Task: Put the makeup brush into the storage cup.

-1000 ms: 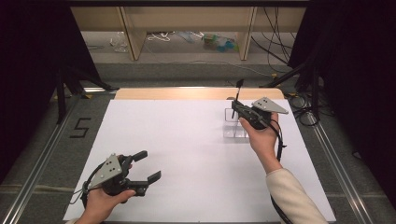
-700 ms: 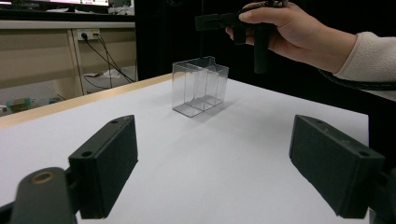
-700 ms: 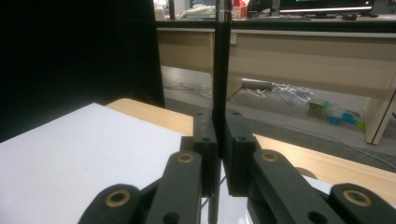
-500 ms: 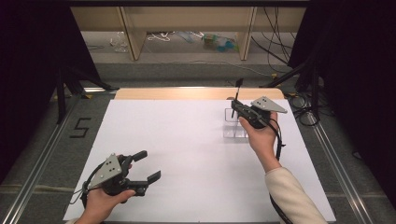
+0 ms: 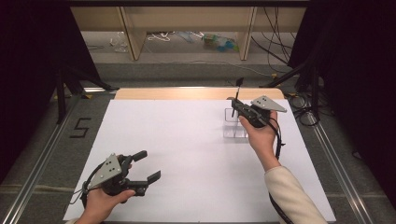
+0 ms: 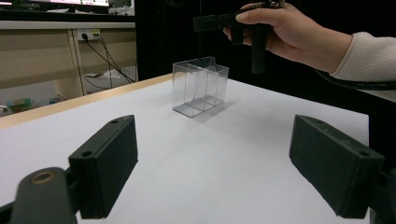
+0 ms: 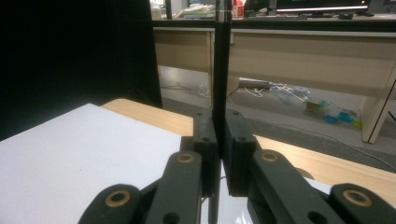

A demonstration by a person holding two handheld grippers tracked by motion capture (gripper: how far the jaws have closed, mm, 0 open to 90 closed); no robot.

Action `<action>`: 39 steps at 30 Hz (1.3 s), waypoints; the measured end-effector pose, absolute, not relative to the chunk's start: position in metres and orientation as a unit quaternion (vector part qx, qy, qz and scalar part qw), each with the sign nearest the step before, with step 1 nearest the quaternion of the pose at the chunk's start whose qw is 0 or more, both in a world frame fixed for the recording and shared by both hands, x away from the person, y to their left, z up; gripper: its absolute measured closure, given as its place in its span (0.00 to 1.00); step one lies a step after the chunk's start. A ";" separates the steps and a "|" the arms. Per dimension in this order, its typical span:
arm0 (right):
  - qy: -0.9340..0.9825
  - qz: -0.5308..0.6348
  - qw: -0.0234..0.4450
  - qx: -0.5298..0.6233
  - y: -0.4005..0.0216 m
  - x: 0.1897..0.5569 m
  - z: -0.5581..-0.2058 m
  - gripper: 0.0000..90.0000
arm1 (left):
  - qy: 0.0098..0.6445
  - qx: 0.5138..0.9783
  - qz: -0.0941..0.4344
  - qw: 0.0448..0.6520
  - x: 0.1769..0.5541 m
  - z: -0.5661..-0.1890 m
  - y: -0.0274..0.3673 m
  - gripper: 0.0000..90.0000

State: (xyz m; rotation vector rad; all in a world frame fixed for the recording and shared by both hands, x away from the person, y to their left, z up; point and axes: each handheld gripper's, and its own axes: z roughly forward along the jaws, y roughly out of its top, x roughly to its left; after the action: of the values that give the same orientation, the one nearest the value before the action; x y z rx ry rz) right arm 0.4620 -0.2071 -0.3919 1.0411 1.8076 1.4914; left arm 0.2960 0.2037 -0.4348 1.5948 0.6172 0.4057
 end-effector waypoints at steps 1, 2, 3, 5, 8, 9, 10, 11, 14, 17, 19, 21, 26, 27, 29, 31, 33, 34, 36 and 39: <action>0.675 0.559 0.284 0.389 -0.207 0.463 -0.392 0.95 | 0.272 0.700 0.178 0.636 0.296 -0.434 0.204 0.17; 0.675 0.561 0.279 0.390 -0.207 0.463 -0.392 0.95 | 0.272 0.700 0.178 0.636 0.296 -0.434 0.204 0.17; 0.673 0.562 0.283 0.388 -0.207 0.463 -0.392 0.95 | 0.273 0.699 0.178 0.636 0.296 -0.435 0.204 0.17; 0.673 0.562 0.284 0.388 -0.207 0.464 -0.392 0.95 | 0.273 0.699 0.178 0.636 0.296 -0.435 0.204 0.17; 0.676 0.558 0.282 0.391 -0.207 0.464 -0.392 0.95 | 0.273 0.699 0.178 0.636 0.296 -0.435 0.204 0.17; 0.677 0.556 0.282 0.390 -0.207 0.464 -0.392 0.95 | 0.273 0.699 0.178 0.636 0.296 -0.434 0.204 0.17; 0.675 0.560 0.282 0.390 -0.206 0.465 -0.393 0.95 | 0.273 0.699 0.178 0.636 0.296 -0.434 0.204 0.17; 0.675 0.560 0.282 0.390 -0.206 0.465 -0.393 0.95 | 0.273 0.699 0.178 0.636 0.296 -0.434 0.204 0.17; 0.674 0.559 0.283 0.392 -0.206 0.466 -0.393 0.95 | 0.273 0.699 0.178 0.636 0.296 -0.434 0.204 0.17; 0.670 0.562 0.287 0.390 -0.206 0.467 -0.393 0.95 | 0.272 0.700 0.178 0.636 0.296 -0.434 0.204 0.17; 0.671 0.562 0.286 0.390 -0.206 0.468 -0.394 0.95 | 0.272 0.700 0.178 0.636 0.296 -0.435 0.204 0.17; 0.674 0.557 0.284 0.394 -0.207 0.467 -0.393 0.95 | 0.273 0.699 0.178 0.637 0.296 -0.435 0.204 0.17; 0.670 0.560 0.286 0.394 -0.206 0.469 -0.395 0.95 | 0.273 0.699 0.177 0.637 0.296 -0.435 0.204 0.17; 0.673 0.558 0.283 0.395 -0.207 0.469 -0.394 0.95 | 0.273 0.699 0.177 0.636 0.296 -0.435 0.204 0.17; 0.674 0.557 0.284 0.394 -0.207 0.470 -0.394 0.95 | 0.272 0.700 0.177 0.636 0.296 -0.435 0.204 0.17; 0.674 0.557 0.280 0.397 -0.206 0.470 -0.394 0.95 | 0.273 0.699 0.177 0.637 0.296 -0.435 0.204 0.17; 0.674 0.557 0.283 0.395 -0.206 0.471 -0.395 0.95 | 0.271 0.699 0.177 0.637 0.296 -0.435 0.204 0.17; 0.673 0.558 0.284 0.395 -0.206 0.471 -0.395 0.95 | 0.269 0.700 0.177 0.637 0.296 -0.434 0.204 0.17; 0.673 0.557 0.283 0.396 -0.206 0.472 -0.395 0.95 | 0.270 0.700 0.177 0.637 0.296 -0.434 0.204 0.17; 0.672 0.556 0.284 0.397 -0.205 0.472 -0.395 0.95 | 0.273 0.699 0.177 0.637 0.296 -0.435 0.204 0.17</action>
State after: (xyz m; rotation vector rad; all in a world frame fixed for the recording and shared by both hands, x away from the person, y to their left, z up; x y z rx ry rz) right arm 0.4724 -0.2054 -0.3955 1.0629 1.7993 1.4882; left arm 0.2958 0.2044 -0.4346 1.5971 0.6234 0.4045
